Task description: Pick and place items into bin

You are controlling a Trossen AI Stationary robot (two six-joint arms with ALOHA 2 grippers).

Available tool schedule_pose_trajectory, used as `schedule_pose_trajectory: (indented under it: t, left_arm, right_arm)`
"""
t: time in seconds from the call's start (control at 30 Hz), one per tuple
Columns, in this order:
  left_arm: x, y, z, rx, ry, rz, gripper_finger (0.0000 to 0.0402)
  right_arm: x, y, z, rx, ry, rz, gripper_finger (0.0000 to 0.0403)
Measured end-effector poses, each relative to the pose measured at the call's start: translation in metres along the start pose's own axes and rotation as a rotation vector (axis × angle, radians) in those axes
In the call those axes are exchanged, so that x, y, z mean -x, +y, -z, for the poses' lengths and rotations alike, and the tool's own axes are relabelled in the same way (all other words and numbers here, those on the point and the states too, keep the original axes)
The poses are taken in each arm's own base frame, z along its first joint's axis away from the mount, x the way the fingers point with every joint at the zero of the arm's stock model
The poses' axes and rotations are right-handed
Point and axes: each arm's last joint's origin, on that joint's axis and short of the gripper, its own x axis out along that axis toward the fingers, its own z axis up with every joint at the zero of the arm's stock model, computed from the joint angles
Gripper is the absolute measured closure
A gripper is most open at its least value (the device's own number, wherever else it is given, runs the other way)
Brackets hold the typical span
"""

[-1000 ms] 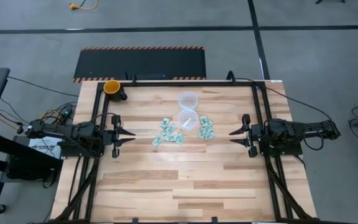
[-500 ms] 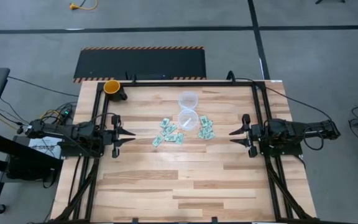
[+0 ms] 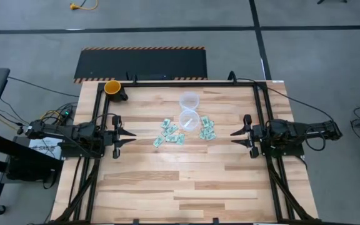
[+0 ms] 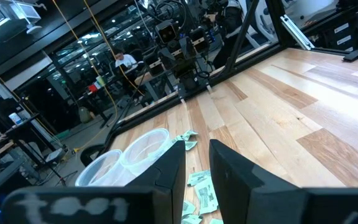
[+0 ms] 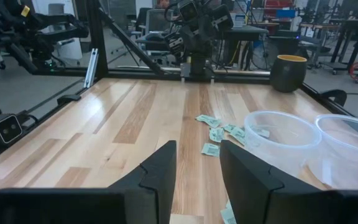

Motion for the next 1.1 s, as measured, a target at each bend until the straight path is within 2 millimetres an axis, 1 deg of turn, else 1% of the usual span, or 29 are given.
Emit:
schedule_pose_trajectory:
  t: [0.4, 0.63, 0.73, 0.77, 0.87, 1.1]
  left_arm:
    - [0.000, 0.000, 0.000, 0.000, -0.001, 0.000, 0.0340]
    - [0.000, 0.000, 0.000, 0.000, 0.000, 0.000, 0.0340]
    - [0.000, 0.000, 0.000, 0.000, 0.000, 0.000, 0.0340]
    - [0.000, 0.000, 0.000, 0.000, -0.001, 0.000, 0.0340]
    - [0.000, 0.000, 0.000, 0.000, -0.001, 0.000, 0.0340]
    - [0.000, 0.000, 0.000, 0.000, -0.001, 0.000, 0.0340]
  right_arm:
    - [0.000, 0.000, -0.001, -0.001, -0.011, 0.005, 0.0286]
    - [0.000, 0.000, -0.012, -0.009, -0.130, 0.007, 0.0286]
    - [0.001, -0.001, -0.016, -0.123, -0.172, -0.001, 0.0286]
    - [0.001, -0.001, -0.017, -0.135, -0.187, 0.000, 0.0286]
    - [0.002, -0.001, -0.022, -0.137, -0.232, 0.000, 0.0286]
    - [0.003, -0.001, -0.025, -0.138, -0.270, -0.002, 0.0286]
